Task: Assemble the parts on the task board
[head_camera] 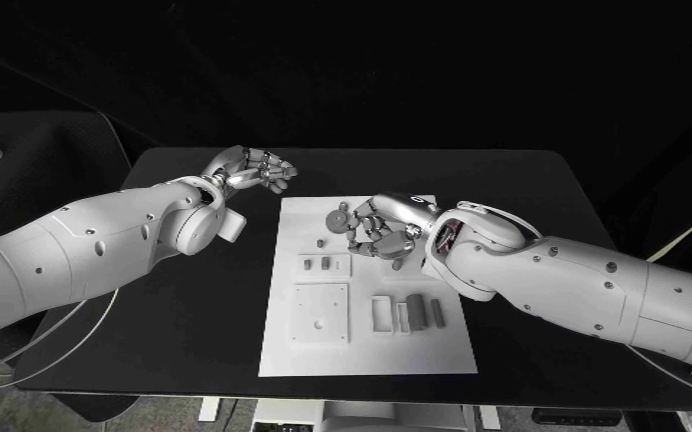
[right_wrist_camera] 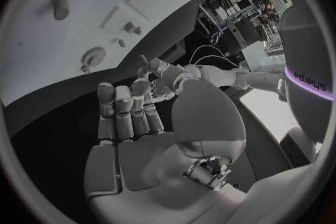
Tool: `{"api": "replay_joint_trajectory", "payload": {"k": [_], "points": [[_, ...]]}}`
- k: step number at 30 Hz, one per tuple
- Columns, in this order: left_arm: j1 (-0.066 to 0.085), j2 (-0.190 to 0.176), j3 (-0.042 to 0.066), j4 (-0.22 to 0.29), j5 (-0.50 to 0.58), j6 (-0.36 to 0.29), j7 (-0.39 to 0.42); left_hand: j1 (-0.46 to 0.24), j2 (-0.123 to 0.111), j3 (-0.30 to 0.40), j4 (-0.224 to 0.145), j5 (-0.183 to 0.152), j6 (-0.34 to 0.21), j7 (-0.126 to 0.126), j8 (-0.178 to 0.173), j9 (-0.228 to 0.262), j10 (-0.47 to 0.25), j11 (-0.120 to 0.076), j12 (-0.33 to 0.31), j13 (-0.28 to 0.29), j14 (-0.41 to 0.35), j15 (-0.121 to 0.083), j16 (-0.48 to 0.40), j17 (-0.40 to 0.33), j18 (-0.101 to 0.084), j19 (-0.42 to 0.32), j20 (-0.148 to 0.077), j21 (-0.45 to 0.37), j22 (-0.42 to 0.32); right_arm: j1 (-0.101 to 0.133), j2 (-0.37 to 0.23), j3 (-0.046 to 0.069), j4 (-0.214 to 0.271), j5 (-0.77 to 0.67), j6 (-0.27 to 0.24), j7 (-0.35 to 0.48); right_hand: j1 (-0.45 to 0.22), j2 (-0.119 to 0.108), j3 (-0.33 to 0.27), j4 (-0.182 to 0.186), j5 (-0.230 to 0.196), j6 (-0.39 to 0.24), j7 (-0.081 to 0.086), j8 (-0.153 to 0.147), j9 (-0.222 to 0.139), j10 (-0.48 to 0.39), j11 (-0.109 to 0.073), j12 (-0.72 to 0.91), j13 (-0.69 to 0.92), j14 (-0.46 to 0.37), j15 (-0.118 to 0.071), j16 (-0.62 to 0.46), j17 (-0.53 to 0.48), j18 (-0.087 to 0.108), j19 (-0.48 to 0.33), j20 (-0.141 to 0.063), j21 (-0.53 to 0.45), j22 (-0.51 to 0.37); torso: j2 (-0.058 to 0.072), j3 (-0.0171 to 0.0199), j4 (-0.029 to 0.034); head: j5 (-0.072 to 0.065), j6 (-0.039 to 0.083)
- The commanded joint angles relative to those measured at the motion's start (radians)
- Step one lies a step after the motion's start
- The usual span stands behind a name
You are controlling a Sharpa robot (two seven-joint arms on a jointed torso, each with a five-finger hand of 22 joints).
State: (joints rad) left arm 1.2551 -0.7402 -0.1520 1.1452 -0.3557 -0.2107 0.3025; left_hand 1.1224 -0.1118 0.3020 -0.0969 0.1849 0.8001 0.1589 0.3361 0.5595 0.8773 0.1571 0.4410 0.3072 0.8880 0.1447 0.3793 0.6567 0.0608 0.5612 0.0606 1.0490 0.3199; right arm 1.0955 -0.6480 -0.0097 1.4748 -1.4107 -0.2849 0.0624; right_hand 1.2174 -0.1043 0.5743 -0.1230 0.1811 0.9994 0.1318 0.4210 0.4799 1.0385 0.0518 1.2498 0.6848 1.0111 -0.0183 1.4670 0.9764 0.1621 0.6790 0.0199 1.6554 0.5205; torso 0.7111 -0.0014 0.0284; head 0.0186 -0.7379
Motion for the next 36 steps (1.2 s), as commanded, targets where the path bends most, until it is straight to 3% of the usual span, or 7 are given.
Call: {"api": "replay_joint_trajectory", "payload": {"k": [1, 3, 4, 11, 15, 27, 36], "points": [[0.001, 0.009, 0.001, -0.004, 0.004, 0.008, 0.009, 0.001, 0.01, -0.004, -0.002, 0.0, -0.004, -0.001, -0.001, -0.001, -0.005, 0.001, -0.005, 0.0, 0.0, 0.001, -0.006, -0.001, -0.012, -0.006, 0.0, -0.005, 0.001, -0.002, 0.023, -0.008, -0.007, 0.02, 0.05, 0.014, -0.001, 0.006, 0.006, 0.002, 0.005, 0.028, 0.009, 0.002, 0.006, 0.003, -0.001, 0.001, -0.001, 0.005, 0.0, 0.003, 0.0, 0.02, 0.006, 0.001, 0.089, 0.002, -0.001, -0.0019, 0.0013, 0.023, -0.005], [0.001, 0.01, 0.001, -0.006, 0.004, 0.008, 0.008, 0.001, 0.01, -0.004, -0.002, 0.0, -0.004, -0.001, -0.001, -0.001, -0.005, 0.001, -0.005, 0.0, 0.0, 0.001, -0.006, -0.001, -0.012, -0.006, 0.0, -0.005, 0.001, -0.003, 0.044, -0.015, -0.014, 0.024, 0.056, 0.018, -0.002, 0.007, 0.006, 0.003, 0.005, 0.028, 0.009, 0.002, 0.006, 0.003, -0.001, 0.0, -0.002, 0.005, 0.0, 0.002, 0.0, 0.02, 0.006, 0.001, 0.089, 0.001, 0.0, -0.0016, 0.0022, 0.032, -0.007], [0.001, 0.014, 0.001, -0.008, 0.004, 0.008, 0.008, 0.001, 0.01, -0.004, -0.002, 0.0, -0.004, -0.001, -0.001, -0.001, -0.005, 0.001, -0.005, 0.0, 0.0, 0.001, -0.006, -0.001, -0.012, -0.006, 0.0, -0.005, 0.001, -0.004, 0.055, -0.027, -0.016, 0.031, 0.064, 0.021, -0.002, 0.008, 0.006, 0.004, 0.005, 0.028, 0.009, 0.002, 0.006, 0.003, 0.0, 0.0, -0.002, 0.005, 0.0, 0.002, 0.0, 0.02, 0.006, 0.001, 0.089, 0.001, 0.0, -0.0014, 0.0024, 0.039, -0.007], [0.001, 0.022, 0.001, -0.017, 0.003, 0.008, 0.006, 0.001, 0.01, -0.004, -0.002, 0.0, -0.004, -0.001, -0.001, -0.001, -0.005, 0.001, -0.005, 0.0, 0.001, 0.001, -0.006, -0.002, -0.013, -0.006, 0.0, -0.005, 0.001, -0.019, 0.101, -0.059, -0.053, 0.043, 0.084, 0.03, -0.005, 0.01, 0.007, 0.006, 0.005, 0.027, 0.01, 0.001, 0.006, 0.002, 0.0, -0.001, -0.003, 0.004, 0.0, 0.001, -0.001, 0.019, 0.006, 0.002, 0.088, 0.001, 0.0, -0.002, 0.0019, 0.061, -0.017], [0.001, 0.027, 0.001, -0.021, 0.002, 0.008, 0.005, 0.001, 0.01, -0.004, -0.002, 0.0, -0.004, -0.001, -0.001, -0.001, -0.005, 0.001, -0.006, 0.0, 0.001, 0.001, -0.006, -0.002, -0.013, -0.006, 0.0, -0.005, 0.001, -0.034, 0.121, -0.071, -0.081, 0.053, 0.099, 0.033, -0.006, 0.01, 0.007, 0.007, 0.005, 0.026, 0.011, 0.0, 0.005, 0.001, 0.0, -0.002, -0.003, 0.004, 0.0, 0.001, -0.001, 0.019, 0.006, 0.002, 0.088, 0.001, 0.002, -0.0012, 0.0015, 0.073, -0.023], [0.001, 0.029, 0.001, -0.021, -0.002, 0.009, 0.004, 0.002, 0.01, -0.004, -0.002, 0.0, -0.004, -0.001, -0.001, -0.001, -0.005, 0.001, -0.006, 0.0, 0.001, 0.001, -0.007, -0.002, -0.013, -0.007, 0.0, -0.005, 0.002, -0.063, 0.143, -0.084, -0.123, 0.038, 0.108, 0.049, -0.01, 0.012, 0.008, 0.009, 0.005, 0.023, 0.012, -0.002, 0.005, -0.001, 0.001, -0.003, -0.004, 0.003, 0.0, -0.001, -0.002, 0.019, 0.006, 0.002, 0.088, 0.0, 0.002, 0.0006, 0.0013, 0.103, -0.044], [0.001, 0.028, 0.001, -0.021, -0.005, 0.01, 0.004, 0.002, 0.01, -0.004, -0.002, 0.0, -0.004, -0.001, -0.001, -0.001, -0.005, 0.001, -0.006, 0.0, 0.001, 0.001, -0.007, -0.002, -0.013, -0.007, 0.0, -0.005, 0.002, -0.071, 0.138, -0.101, -0.138, -0.032, 0.076, 0.093, -0.011, 0.014, 0.008, 0.01, 0.005, 0.021, 0.012, -0.003, 0.005, -0.001, 0.001, -0.004, -0.005, 0.003, 0.0, -0.001, -0.002, 0.019, 0.005, 0.002, 0.087, 0.0, 0.003, -0.0003, 0.0015, 0.123, -0.053]]}}
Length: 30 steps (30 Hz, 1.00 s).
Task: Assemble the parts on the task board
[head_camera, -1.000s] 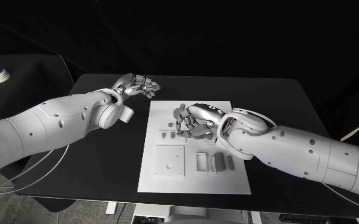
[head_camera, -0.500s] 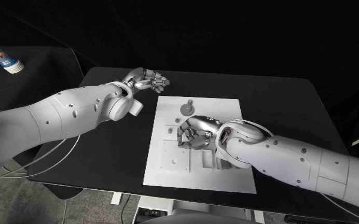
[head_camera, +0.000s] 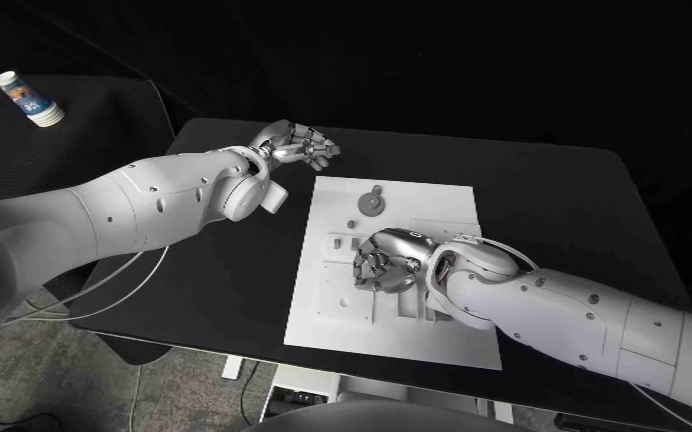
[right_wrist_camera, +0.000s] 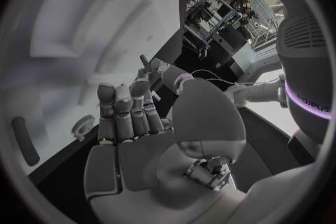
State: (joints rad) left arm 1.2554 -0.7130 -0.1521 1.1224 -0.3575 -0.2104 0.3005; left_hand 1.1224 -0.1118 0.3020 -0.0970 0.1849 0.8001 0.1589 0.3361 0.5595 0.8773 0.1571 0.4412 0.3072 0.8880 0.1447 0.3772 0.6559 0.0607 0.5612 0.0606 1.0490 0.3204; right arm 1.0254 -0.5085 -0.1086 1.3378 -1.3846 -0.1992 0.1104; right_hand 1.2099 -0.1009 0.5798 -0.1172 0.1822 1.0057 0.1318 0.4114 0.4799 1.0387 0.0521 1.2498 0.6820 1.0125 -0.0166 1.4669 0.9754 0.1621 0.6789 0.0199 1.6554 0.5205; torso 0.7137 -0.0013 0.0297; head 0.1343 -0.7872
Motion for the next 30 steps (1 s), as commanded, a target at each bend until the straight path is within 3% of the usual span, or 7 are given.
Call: {"api": "replay_joint_trajectory", "payload": {"k": [1, 15, 23, 26, 30], "points": [[0.001, 0.001, 0.001, 0.001, -0.003, 0.009, 0.006, 0.002, 0.011, -0.004, -0.002, 0.0, -0.003, -0.001, -0.001, -0.001, -0.005, 0.001, -0.007, 0.0, 0.001, 0.001, -0.005, -0.001, -0.013, -0.007, 0.0, -0.005, 0.001, -0.001, -0.003, -0.003, -0.001, -0.07, -0.015, 0.049, -0.003, 0.01, 0.003, 0.004, 0.004, 0.015, 0.012, 0.007, 0.005, -0.002, 0.001, -0.004, -0.002, 0.002, -0.001, -0.001, -0.001, 0.019, 0.005, 0.002, 0.087, 0.0, 0.0, -0.0002, -0.0002, 0.008, -0.004], [0.001, -0.002, 0.001, 0.001, -0.003, 0.009, 0.006, 0.002, 0.011, -0.004, -0.001, 0.0, -0.003, -0.001, -0.001, 0.0, -0.005, 0.001, -0.007, 0.0, 0.002, 0.001, -0.006, -0.001, -0.013, -0.007, 0.0, -0.005, 0.001, 0.0, -0.015, -0.009, -0.009, -0.136, -0.013, 0.126, -0.001, 0.01, 0.005, 0.001, 0.004, 0.013, 0.012, 0.005, 0.004, -0.003, 0.001, -0.006, -0.003, 0.001, -0.002, -0.002, -0.002, 0.019, 0.005, 0.002, 0.087, -0.001, -0.001, -0.0011, -0.0009, 0.028, -0.005], [0.001, 0.006, 0.001, -0.003, -0.005, 0.009, 0.006, 0.002, 0.012, -0.004, -0.001, 0.0, -0.003, -0.001, 0.0, 0.0, -0.005, 0.001, -0.008, 0.0, 0.002, 0.001, -0.006, -0.001, -0.013, -0.008, 0.0, -0.005, 0.001, 0.021, -0.002, -0.012, -0.032, -0.119, 0.009, 0.154, 0.002, 0.009, 0.007, -0.002, 0.004, 0.01, 0.012, 0.003, 0.004, -0.005, 0.001, -0.007, -0.004, 0.0, -0.002, -0.004, -0.002, 0.019, 0.004, 0.001, 0.086, -0.001, 0.0, -0.0029, 0.0043, 0.037, -0.004], [0.001, 0.01, 0.001, -0.006, -0.005, 0.009, 0.006, 0.002, 0.012, -0.004, -0.001, 0.0, -0.003, -0.001, 0.0, 0.0, -0.005, 0.001, -0.008, 0.0, 0.002, 0.001, -0.006, -0.002, -0.013, -0.008, 0.0, -0.005, 0.001, 0.029, 0.0, -0.015, -0.043, -0.119, 0.01, 0.157, 0.002, 0.009, 0.008, -0.002, 0.004, 0.009, 0.012, 0.002, 0.004, -0.005, 0.001, -0.008, -0.004, -0.001, -0.002, -0.004, -0.002, 0.019, 0.003, 0.001, 0.086, -0.001, 0.0, -0.0053, 0.0059, 0.038, -0.006], [0.001, 0.012, 0.001, -0.005, -0.007, 0.009, 0.006, 0.002, 0.012, -0.004, -0.001, 0.0, -0.003, -0.001, 0.0, 0.0, -0.005, 0.001, -0.008, 0.0, 0.002, 0.001, -0.007, -0.002, -0.013, -0.008, 0.0, -0.005, 0.001, 0.034, 0.003, -0.019, -0.049, -0.118, 0.013, 0.161, 0.003, 0.009, 0.009, -0.003, 0.004, 0.008, 0.012, 0.001, 0.003, -0.006, 0.001, -0.009, -0.004, -0.001, -0.002, -0.005, -0.003, 0.019, 0.003, 0.001, 0.085, -0.002, 0.0, -0.0055, 0.0053, 0.044, -0.006]]}}
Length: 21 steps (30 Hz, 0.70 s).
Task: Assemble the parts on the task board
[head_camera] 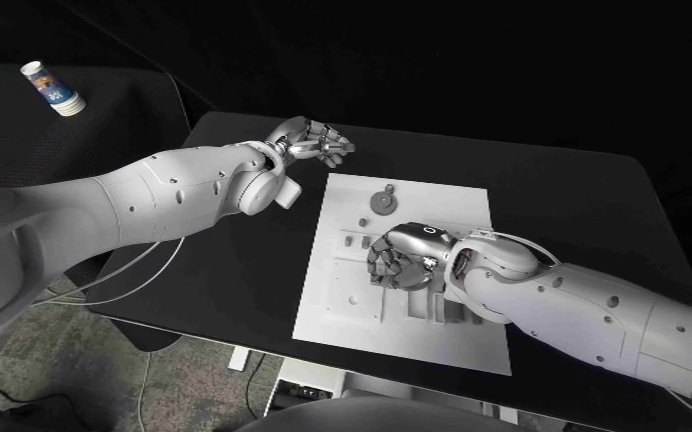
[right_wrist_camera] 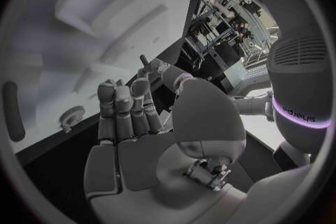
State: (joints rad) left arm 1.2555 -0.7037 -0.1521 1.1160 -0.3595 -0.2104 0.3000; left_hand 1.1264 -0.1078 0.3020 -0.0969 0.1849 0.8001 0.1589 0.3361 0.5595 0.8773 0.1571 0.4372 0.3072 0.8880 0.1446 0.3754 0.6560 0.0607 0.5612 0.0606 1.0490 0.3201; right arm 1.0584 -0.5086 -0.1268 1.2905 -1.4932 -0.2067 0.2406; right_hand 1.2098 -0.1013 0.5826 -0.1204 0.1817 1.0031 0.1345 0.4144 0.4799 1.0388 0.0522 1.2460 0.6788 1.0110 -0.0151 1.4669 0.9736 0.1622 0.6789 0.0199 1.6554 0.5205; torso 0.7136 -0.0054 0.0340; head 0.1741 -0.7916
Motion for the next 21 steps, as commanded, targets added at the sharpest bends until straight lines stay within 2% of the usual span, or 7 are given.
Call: {"api": "replay_joint_trajectory", "payload": {"k": [1, 9, 21], "points": [[0.001, 0.003, 0.001, 0.001, -0.005, 0.009, 0.007, -0.002, 0.008, -0.004, -0.001, 0.0, -0.003, -0.001, 0.0, 0.0, -0.005, 0.001, -0.004, 0.0, 0.002, 0.001, -0.005, -0.002, -0.013, -0.008, 0.0, -0.005, 0.002, 0.002, 0.003, -0.001, -0.003, -0.009, 0.022, 0.032, 0.003, 0.01, 0.006, 0.0, 0.005, 0.01, 0.01, -0.002, 0.003, -0.006, 0.001, -0.005, -0.001, 0.0, -0.003, -0.005, -0.001, 0.019, 0.003, 0.001, 0.085, -0.002, 0.0, -0.0013, -0.0002, 0.005, -0.002], [0.001, 0.003, 0.001, 0.004, -0.006, 0.007, 0.007, -0.001, 0.009, -0.004, -0.001, 0.0, -0.002, -0.001, 0.0, 0.0, -0.005, 0.001, -0.004, 0.0, 0.002, 0.001, -0.005, -0.002, -0.013, -0.008, 0.0, -0.005, 0.002, 0.003, 0.002, -0.005, -0.015, -0.002, 0.032, 0.035, 0.003, 0.011, 0.007, 0.0, 0.005, 0.009, 0.01, -0.002, 0.003, -0.007, 0.001, -0.005, -0.002, 0.0, -0.003, -0.005, -0.001, 0.019, 0.003, 0.001, 0.085, -0.002, -0.001, -0.0001, -0.0033, 0.015, -0.008], [0.002, 0.007, 0.001, 0.005, -0.008, 0.007, 0.008, -0.001, 0.009, -0.004, -0.001, 0.0, -0.002, -0.001, 0.0, 0.0, -0.006, 0.001, -0.005, 0.0, 0.002, 0.001, -0.006, -0.002, -0.013, -0.008, 0.0, -0.006, 0.002, 0.002, 0.01, -0.013, -0.035, -0.002, 0.025, 0.037, 0.003, 0.012, 0.008, 0.0, 0.005, 0.008, 0.01, -0.003, 0.003, -0.008, 0.001, -0.006, -0.002, -0.001, -0.003, -0.006, -0.001, 0.019, 0.002, 0.001, 0.084, -0.002, 0.0, 0.0005, -0.0024, 0.025, -0.012]]}}
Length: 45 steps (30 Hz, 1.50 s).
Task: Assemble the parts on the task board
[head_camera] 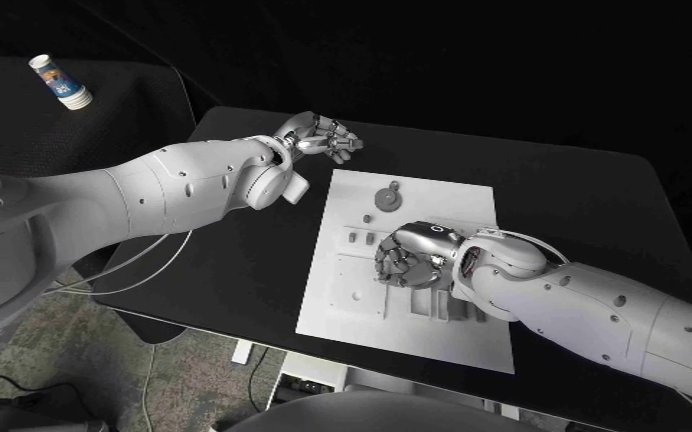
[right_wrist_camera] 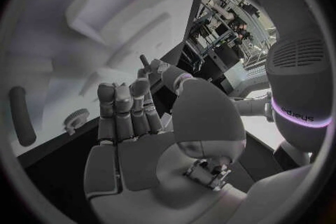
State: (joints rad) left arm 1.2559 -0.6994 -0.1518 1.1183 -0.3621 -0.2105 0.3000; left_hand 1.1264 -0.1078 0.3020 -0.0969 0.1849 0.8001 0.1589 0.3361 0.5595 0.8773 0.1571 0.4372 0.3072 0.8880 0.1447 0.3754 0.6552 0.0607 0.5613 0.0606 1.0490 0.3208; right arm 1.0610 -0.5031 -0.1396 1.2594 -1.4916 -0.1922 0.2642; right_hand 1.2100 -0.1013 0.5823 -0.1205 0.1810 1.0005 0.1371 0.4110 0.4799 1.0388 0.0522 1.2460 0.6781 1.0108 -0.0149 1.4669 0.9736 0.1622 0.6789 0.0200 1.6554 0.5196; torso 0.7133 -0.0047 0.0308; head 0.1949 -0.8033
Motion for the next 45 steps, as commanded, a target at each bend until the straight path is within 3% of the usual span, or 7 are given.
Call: {"api": "replay_joint_trajectory", "payload": {"k": [1, 22, 33, 45], "points": [[0.001, 0.002, 0.001, 0.003, -0.006, 0.006, 0.008, -0.001, 0.009, -0.004, -0.001, 0.0, -0.002, -0.001, 0.0, 0.0, -0.006, 0.001, -0.005, 0.0, 0.002, 0.001, -0.006, -0.001, -0.013, -0.008, 0.001, -0.006, 0.001, 0.0, 0.005, 0.0, -0.006, -0.003, 0.01, 0.014, 0.003, 0.012, 0.008, 0.0, 0.006, 0.01, 0.008, 0.0, 0.003, -0.008, 0.001, -0.006, -0.001, -0.001, -0.003, -0.006, -0.002, 0.019, 0.002, 0.001, 0.084, -0.001, 0.001, 0.0002, 0.0011, 0.006, 0.0], [0.003, 0.008, 0.001, 0.008, -0.008, 0.005, 0.008, 0.0, 0.01, -0.003, -0.001, 0.0, -0.001, -0.001, 0.0, 0.0, -0.006, 0.001, -0.006, 0.0, 0.003, 0.001, -0.007, -0.002, -0.013, -0.009, 0.001, -0.006, 0.001, 0.0, 0.034, -0.002, -0.03, -0.008, 0.007, 0.008, 0.004, 0.014, 0.01, 0.001, 0.006, 0.009, 0.008, -0.001, 0.003, -0.009, 0.001, -0.007, -0.002, -0.001, -0.003, -0.007, -0.002, 0.019, 0.002, 0.001, 0.084, -0.002, -0.001, -0.0007, -0.0006, 0.021, -0.004], [0.006, 0.007, 0.001, 0.013, -0.01, 0.004, 0.009, 0.0, 0.01, -0.003, -0.001, 0.0, -0.001, -0.001, 0.0, 0.0, -0.006, 0.001, -0.007, 0.0, 0.003, 0.001, -0.008, -0.002, -0.014, -0.009, 0.001, -0.006, 0.002, -0.002, 0.05, -0.015, -0.049, -0.013, 0.008, 0.009, 0.003, 0.014, 0.01, 0.001, 0.005, 0.008, 0.008, -0.002, 0.003, -0.009, 0.002, -0.007, -0.002, -0.001, -0.003, -0.007, -0.002, 0.019, 0.002, 0.001, 0.084, -0.002, 0.001, -0.0003, 0.0017, 0.026, -0.009], [0.007, 0.007, 0.001, 0.014, -0.01, 0.004, 0.009, 0.0, 0.01, -0.003, -0.001, 0.0, 0.0, -0.001, 0.001, 0.0, -0.006, 0.001, -0.007, 0.0, 0.003, 0.001, -0.008, -0.002, -0.014, -0.01, 0.001, -0.006, 0.002, -0.004, 0.047, -0.016, -0.055, -0.022, 0.009, 0.004, 0.003, 0.015, 0.011, 0.001, 0.005, 0.008, 0.008, -0.002, 0.002, -0.009, 0.002, -0.008, -0.002, -0.001, -0.003, -0.007, -0.002, 0.019, 0.002, 0.001, 0.084, -0.002, 0.0, 0.0009, -0.0016, 0.032, -0.017]]}}
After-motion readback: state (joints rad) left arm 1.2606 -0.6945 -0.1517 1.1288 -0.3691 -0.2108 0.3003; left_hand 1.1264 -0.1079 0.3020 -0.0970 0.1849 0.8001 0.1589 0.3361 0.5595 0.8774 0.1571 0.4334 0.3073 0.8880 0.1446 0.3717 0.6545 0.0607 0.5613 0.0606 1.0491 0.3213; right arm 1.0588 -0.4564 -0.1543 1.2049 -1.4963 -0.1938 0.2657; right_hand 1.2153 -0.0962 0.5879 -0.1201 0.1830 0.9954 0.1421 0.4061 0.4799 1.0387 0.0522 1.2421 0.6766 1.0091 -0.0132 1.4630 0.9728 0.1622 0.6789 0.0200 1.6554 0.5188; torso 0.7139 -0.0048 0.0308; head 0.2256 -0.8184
